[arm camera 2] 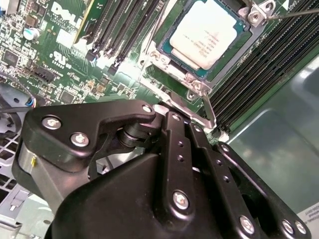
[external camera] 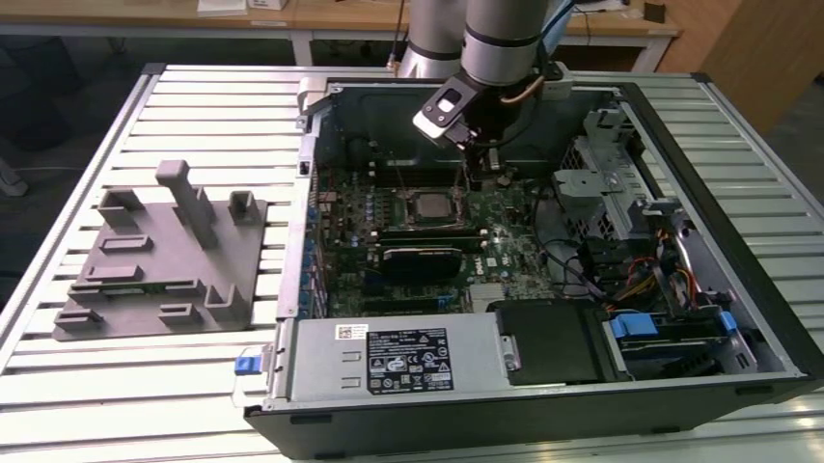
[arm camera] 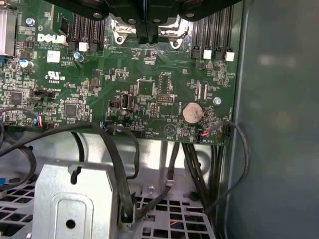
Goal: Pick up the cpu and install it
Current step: 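Close the cpu cover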
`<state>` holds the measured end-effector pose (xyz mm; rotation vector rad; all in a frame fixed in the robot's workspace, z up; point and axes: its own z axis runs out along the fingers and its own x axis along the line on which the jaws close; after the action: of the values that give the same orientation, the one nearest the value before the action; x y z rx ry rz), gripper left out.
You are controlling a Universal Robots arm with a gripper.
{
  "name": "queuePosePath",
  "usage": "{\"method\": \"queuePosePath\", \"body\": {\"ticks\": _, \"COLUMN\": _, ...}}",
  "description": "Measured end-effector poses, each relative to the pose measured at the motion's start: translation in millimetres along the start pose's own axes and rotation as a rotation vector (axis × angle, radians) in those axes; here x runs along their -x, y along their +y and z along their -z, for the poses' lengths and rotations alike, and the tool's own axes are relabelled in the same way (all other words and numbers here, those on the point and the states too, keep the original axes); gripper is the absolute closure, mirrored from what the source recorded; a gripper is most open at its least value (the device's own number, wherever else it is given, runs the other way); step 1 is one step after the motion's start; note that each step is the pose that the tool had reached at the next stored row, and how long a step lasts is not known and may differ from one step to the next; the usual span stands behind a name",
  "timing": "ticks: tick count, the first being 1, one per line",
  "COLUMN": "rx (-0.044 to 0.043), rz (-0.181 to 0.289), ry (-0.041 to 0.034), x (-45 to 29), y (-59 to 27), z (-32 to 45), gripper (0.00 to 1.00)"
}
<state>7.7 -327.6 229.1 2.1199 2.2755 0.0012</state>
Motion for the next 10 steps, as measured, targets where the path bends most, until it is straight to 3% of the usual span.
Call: {"method": "queuePosePath", "body": {"ticks": 10, "rx": -0.0001, "rz": 0.0, "ry": -0.0001, "x": -0.7, "y": -8.4, "z": -5.2, "gripper": 0.89}}
